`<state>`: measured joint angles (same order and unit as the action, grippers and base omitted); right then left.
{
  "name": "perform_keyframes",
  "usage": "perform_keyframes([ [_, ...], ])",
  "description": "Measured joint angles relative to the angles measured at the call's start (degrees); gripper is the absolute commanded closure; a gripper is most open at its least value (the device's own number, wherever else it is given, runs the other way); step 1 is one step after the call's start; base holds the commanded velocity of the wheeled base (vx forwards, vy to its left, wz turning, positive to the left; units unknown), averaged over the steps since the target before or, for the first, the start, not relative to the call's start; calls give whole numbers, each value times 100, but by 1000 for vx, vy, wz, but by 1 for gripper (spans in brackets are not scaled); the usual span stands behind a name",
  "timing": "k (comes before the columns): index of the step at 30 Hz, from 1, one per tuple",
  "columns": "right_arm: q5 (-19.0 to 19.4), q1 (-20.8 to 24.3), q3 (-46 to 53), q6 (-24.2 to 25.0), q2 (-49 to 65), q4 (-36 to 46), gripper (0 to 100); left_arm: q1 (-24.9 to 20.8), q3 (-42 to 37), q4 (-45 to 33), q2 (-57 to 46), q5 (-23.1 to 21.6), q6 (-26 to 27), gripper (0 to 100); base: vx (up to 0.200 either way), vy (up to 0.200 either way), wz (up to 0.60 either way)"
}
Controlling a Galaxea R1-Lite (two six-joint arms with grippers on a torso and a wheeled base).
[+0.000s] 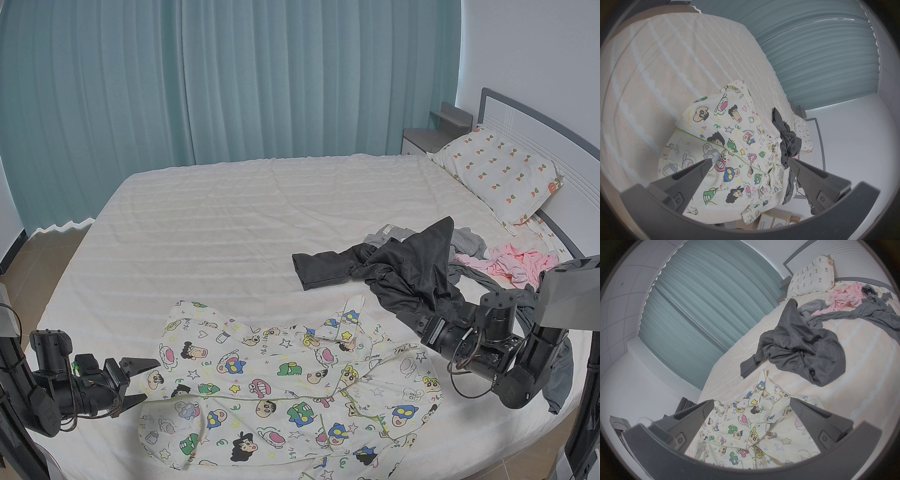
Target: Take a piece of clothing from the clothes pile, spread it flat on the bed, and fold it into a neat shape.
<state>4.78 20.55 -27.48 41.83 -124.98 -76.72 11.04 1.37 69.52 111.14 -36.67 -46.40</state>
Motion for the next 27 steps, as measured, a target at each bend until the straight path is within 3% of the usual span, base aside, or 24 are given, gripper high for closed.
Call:
perform_keyframes([
  [4,-22,133,-780,21,-137,692,0,0,-24,27,11,-35,17,0,0,0,0],
  [17,-210,433,-2395,27,-989,1760,0,77,-35,29,21,-52,28,0,0,0,0],
  [27,-297,802,-3322,57,-1764,2185,0,91,-35,27,27,-57,28,0,0,0,0],
])
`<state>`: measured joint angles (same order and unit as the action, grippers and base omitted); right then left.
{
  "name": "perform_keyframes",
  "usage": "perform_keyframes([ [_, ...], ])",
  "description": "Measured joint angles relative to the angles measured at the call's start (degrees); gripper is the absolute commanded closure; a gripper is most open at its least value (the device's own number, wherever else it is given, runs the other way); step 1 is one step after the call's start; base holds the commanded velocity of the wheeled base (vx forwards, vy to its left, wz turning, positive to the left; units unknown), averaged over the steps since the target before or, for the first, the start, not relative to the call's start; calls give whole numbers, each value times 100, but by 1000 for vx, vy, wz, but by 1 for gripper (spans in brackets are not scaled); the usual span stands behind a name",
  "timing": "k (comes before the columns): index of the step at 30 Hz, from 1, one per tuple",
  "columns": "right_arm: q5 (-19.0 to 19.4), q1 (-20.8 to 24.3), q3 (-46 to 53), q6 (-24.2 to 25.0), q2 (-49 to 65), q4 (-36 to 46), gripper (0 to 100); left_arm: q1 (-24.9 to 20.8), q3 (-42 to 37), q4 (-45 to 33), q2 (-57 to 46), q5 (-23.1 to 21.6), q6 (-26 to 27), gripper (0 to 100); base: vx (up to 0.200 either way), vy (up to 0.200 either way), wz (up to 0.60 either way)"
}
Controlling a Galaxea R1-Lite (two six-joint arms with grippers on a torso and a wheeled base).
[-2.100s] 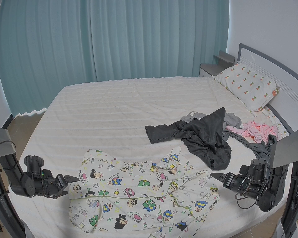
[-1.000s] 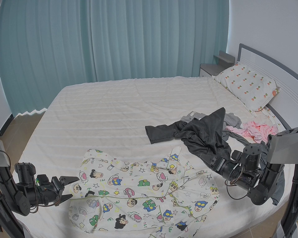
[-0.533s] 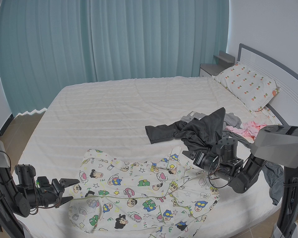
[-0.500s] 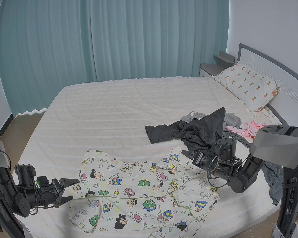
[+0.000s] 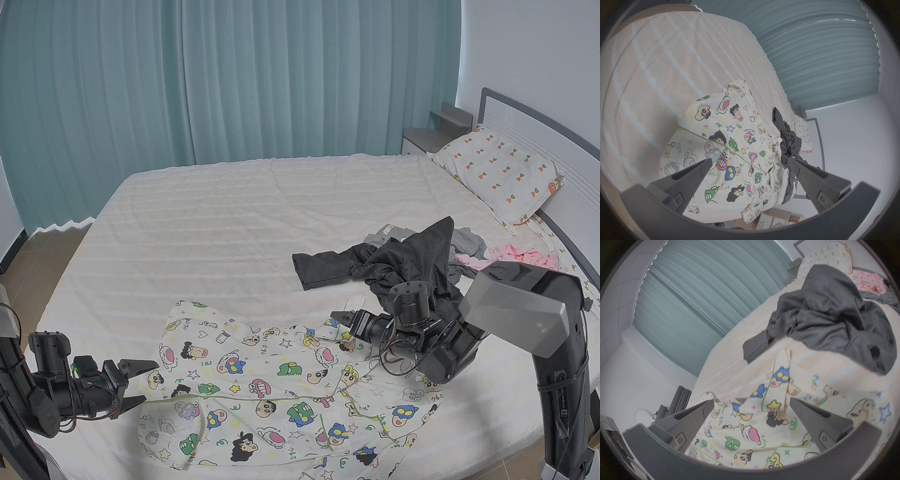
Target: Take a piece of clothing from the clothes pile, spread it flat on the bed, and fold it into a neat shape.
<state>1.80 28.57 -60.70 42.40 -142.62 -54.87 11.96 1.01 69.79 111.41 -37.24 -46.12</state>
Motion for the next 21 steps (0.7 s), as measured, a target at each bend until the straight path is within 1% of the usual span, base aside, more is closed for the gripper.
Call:
perform_keyframes([
  [4,-85,116,-162,-1,-210,268,0,-4,0,0,6,-1,0,0,0,0,0],
  [9,-115,254,-369,-1,-391,377,0,-4,0,-2,11,0,-2,0,0,0,0],
  [15,-223,279,-831,-1,-621,728,0,-4,0,-2,16,0,-2,0,0,0,0],
  [21,-322,213,-1402,0,-813,823,0,-2,0,-2,17,5,0,0,0,0,0],
])
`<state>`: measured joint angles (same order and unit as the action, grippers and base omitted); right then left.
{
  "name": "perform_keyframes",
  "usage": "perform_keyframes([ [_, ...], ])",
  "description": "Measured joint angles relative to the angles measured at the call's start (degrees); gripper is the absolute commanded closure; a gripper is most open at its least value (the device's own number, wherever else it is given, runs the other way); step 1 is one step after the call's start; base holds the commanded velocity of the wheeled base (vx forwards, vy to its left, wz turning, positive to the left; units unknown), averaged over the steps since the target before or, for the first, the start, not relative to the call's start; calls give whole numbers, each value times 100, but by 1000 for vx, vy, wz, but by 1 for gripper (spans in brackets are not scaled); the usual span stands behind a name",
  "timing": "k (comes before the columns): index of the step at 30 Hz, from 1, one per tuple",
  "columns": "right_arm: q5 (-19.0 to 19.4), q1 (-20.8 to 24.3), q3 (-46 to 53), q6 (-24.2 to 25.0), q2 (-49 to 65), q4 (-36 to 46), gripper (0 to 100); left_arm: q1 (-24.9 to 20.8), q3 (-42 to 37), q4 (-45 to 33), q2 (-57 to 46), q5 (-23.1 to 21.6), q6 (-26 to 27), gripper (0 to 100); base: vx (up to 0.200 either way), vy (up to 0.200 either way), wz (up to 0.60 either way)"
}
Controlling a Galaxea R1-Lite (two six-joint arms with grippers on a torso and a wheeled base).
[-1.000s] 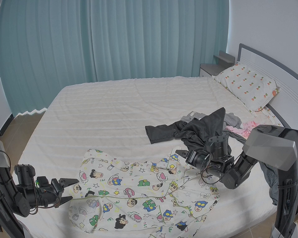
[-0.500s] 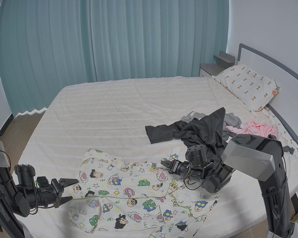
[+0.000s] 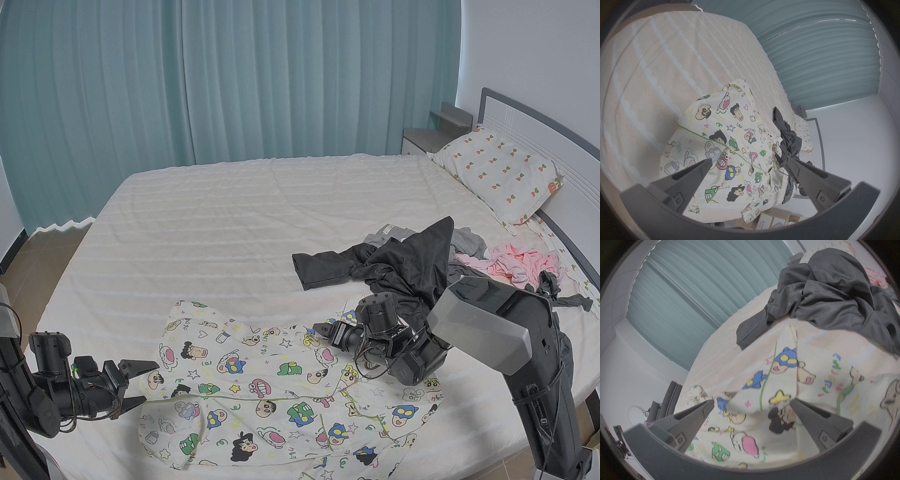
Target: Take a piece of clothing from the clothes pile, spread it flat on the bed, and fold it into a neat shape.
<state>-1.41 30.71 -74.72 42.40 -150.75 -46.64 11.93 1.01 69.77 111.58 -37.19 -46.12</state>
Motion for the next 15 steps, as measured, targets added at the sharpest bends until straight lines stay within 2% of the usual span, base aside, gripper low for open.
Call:
perform_keyframes([
  [15,-57,-15,-1785,24,-325,-567,0,0,0,0,0,9,-13,0,0,0,0],
])
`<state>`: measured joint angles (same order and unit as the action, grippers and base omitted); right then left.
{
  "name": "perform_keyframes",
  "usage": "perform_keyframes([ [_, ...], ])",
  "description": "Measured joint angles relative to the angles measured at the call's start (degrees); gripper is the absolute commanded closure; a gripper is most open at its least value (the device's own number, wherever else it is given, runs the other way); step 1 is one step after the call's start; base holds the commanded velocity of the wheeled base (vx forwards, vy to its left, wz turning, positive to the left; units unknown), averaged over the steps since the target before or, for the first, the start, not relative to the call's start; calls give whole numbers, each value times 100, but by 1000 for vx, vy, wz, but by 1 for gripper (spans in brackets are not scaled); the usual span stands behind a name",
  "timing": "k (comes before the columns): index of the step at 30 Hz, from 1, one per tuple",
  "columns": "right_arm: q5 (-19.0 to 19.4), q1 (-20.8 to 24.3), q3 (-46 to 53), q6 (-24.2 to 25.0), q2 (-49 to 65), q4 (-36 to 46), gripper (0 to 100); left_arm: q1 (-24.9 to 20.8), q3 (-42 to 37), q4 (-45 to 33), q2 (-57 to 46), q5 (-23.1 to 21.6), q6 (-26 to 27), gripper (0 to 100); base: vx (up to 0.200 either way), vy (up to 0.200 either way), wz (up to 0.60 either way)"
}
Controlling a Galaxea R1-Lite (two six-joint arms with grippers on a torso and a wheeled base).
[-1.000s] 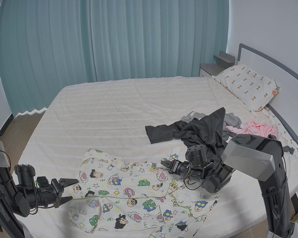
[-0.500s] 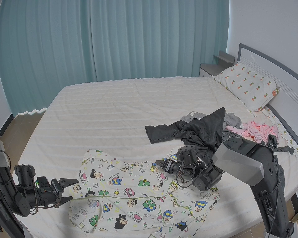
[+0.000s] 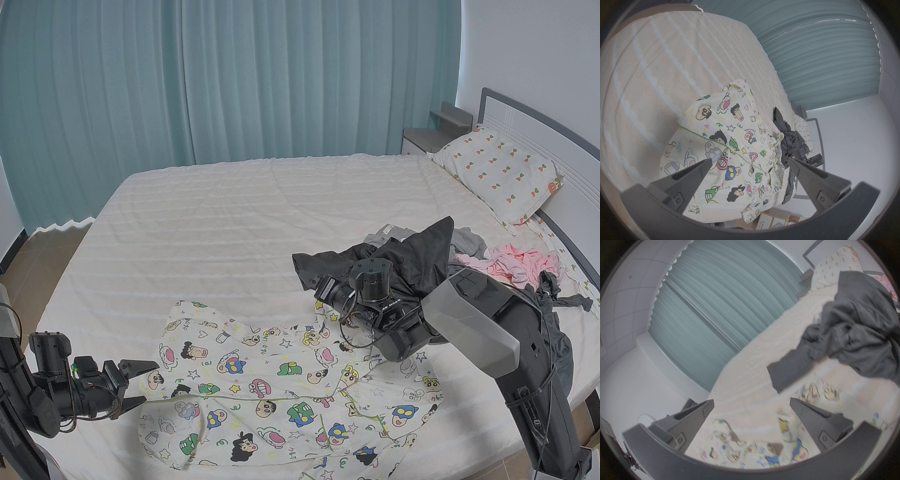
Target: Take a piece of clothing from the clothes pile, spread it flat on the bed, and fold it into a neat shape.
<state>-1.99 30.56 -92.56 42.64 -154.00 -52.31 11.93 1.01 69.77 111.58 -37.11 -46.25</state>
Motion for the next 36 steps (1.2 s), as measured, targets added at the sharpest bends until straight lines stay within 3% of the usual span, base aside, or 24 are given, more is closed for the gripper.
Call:
perform_keyframes([
  [5,-101,-72,-283,-9,-79,-73,0,0,0,0,5,0,-2,0,0,0,0],
  [9,-57,-271,95,-63,-10,-71,0,-1,0,0,5,2,-4,0,0,0,0],
  [20,909,-1309,1958,-1074,461,-2,0,0,-2,0,10,2,-4,0,0,0,0],
  [36,1399,-1381,1610,-1095,307,885,0,-11,0,6,33,2,2,0,0,0,0],
])
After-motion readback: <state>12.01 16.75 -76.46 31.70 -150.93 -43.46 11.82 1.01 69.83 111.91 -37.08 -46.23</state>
